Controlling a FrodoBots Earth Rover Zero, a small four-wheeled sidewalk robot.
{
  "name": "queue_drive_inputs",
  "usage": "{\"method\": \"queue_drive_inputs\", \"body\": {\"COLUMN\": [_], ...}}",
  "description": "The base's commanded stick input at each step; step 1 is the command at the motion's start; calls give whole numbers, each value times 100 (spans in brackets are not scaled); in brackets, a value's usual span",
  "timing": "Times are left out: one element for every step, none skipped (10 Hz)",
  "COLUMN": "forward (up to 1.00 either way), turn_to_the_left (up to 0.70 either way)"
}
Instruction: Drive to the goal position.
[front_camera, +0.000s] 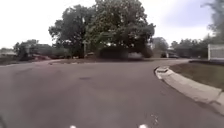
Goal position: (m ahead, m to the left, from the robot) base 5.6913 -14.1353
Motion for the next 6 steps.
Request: {"method": "queue_drive_inputs", "body": {"forward": [70, 70, 70, 70, 70, 70], "turn_to_the_left": [0, 0, 0, -10, -35, -35]}}
